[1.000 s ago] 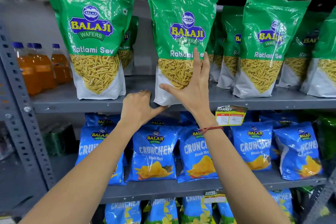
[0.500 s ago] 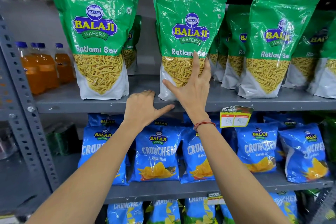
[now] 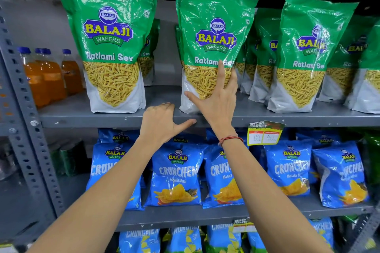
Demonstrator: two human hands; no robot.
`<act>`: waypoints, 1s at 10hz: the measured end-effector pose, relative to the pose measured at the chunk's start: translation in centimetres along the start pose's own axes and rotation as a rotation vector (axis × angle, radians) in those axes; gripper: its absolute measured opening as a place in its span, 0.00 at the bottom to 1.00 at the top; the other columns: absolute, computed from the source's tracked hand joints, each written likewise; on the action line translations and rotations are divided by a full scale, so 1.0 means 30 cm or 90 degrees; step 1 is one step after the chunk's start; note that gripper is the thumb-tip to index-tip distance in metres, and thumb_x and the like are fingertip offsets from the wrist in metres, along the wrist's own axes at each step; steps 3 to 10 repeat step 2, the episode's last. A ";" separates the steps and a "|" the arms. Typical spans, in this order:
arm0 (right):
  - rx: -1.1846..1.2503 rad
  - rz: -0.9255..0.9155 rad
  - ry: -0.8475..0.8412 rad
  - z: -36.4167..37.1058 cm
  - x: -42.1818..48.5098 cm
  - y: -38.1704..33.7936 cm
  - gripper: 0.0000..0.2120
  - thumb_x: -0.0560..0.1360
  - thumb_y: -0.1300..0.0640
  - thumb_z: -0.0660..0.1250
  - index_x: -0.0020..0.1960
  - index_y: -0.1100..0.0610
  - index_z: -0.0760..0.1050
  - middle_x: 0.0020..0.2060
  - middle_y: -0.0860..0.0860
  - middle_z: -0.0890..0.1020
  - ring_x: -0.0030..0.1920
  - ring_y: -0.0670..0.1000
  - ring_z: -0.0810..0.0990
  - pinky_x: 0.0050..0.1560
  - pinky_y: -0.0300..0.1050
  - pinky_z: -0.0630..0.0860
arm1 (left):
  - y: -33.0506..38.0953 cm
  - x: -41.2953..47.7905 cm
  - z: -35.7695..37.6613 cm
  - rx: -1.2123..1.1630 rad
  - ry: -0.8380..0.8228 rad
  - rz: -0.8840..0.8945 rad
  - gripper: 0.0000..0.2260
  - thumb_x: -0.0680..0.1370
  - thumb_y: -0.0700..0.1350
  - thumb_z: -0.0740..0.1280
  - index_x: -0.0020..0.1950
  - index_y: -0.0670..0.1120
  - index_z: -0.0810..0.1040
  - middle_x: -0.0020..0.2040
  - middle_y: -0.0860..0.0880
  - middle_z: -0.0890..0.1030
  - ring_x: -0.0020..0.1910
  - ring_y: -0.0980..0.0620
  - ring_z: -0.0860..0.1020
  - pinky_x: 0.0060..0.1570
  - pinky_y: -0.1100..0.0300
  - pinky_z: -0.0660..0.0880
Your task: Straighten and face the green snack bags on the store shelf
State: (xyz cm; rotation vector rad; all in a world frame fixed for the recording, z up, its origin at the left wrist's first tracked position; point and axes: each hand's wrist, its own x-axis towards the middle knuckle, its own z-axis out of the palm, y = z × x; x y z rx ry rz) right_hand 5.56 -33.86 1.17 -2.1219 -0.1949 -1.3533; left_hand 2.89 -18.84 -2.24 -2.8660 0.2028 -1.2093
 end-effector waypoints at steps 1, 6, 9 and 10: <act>0.025 -0.003 -0.023 -0.023 -0.003 -0.004 0.51 0.62 0.30 0.69 0.76 0.52 0.54 0.73 0.63 0.60 0.72 0.63 0.61 0.61 0.62 0.73 | -0.003 0.000 0.002 0.000 0.000 0.002 0.42 0.65 0.77 0.44 0.47 0.43 0.78 0.45 0.46 0.82 0.43 0.45 0.80 0.35 0.55 0.68; 0.068 0.002 -0.011 -0.081 0.001 -0.012 0.49 0.64 0.31 0.69 0.76 0.53 0.55 0.73 0.62 0.59 0.73 0.61 0.60 0.64 0.60 0.71 | 0.000 0.004 -0.005 -0.019 -0.002 -0.013 0.43 0.66 0.77 0.47 0.55 0.42 0.77 0.58 0.43 0.81 0.54 0.44 0.80 0.46 0.52 0.75; 0.068 0.002 -0.011 -0.081 0.001 -0.012 0.49 0.64 0.31 0.69 0.76 0.53 0.55 0.73 0.62 0.59 0.73 0.61 0.60 0.64 0.60 0.71 | 0.000 0.004 -0.005 -0.019 -0.002 -0.013 0.43 0.66 0.77 0.47 0.55 0.42 0.77 0.58 0.43 0.81 0.54 0.44 0.80 0.46 0.52 0.75; 0.068 0.002 -0.011 -0.081 0.001 -0.012 0.49 0.64 0.31 0.69 0.76 0.53 0.55 0.73 0.62 0.59 0.73 0.61 0.60 0.64 0.60 0.71 | 0.000 0.004 -0.005 -0.019 -0.002 -0.013 0.43 0.66 0.77 0.47 0.55 0.42 0.77 0.58 0.43 0.81 0.54 0.44 0.80 0.46 0.52 0.75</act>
